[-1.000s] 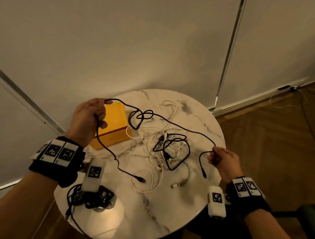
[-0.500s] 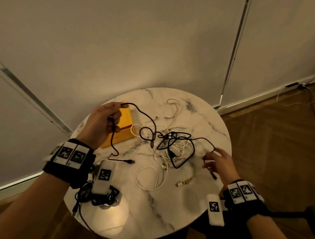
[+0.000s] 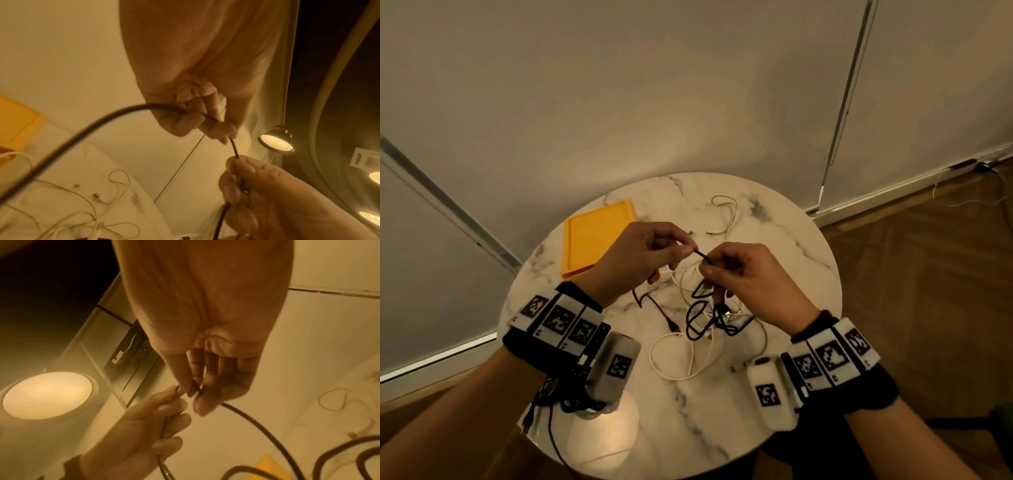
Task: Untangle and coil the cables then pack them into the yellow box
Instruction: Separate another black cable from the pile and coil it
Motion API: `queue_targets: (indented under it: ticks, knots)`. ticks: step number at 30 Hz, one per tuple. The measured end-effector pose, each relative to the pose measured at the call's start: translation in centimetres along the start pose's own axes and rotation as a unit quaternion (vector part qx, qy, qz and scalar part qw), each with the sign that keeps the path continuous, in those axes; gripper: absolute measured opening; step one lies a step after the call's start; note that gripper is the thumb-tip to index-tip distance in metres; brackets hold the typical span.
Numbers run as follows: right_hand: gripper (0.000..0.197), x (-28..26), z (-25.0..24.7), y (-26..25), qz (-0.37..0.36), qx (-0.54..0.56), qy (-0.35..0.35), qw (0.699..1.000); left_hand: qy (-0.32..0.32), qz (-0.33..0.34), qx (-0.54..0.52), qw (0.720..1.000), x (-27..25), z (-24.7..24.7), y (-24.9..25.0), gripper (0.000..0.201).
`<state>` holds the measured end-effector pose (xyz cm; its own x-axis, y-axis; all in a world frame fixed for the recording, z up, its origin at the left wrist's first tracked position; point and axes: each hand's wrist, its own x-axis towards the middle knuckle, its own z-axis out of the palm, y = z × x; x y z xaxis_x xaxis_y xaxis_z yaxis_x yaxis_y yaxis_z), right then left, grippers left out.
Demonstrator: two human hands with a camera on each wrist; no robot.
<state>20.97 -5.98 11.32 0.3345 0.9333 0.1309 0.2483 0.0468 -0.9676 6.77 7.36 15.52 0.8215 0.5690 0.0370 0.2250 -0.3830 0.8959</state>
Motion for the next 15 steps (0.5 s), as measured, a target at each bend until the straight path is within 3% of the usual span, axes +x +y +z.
queue_targets:
  ticks: [4, 9, 13, 15]
  knots:
    - [0.008, -0.1, -1.4, -0.9, -0.034, 0.056, 0.048, 0.997, -0.083, -0.012, 0.154, 0.985, -0.3, -1.5, -1.5, 0.011]
    - [0.020, -0.5, -6.3, -2.0, -0.087, 0.190, 0.195, 0.958, -0.040, -0.084, 0.265, 0.960, -1.6, -3.0, -6.1, 0.009]
    - [0.015, -0.9, -10.4, -1.2, -0.045, 0.337, 0.309, 0.888, 0.004, -0.116, 0.153, 0.981, -3.2, -3.6, -8.6, 0.010]
    - [0.016, -1.3, -11.8, 0.5, -0.012, 0.305, 0.328, 0.894, 0.055, -0.128, 0.037, 0.990, -4.2, -3.7, -8.9, 0.016]
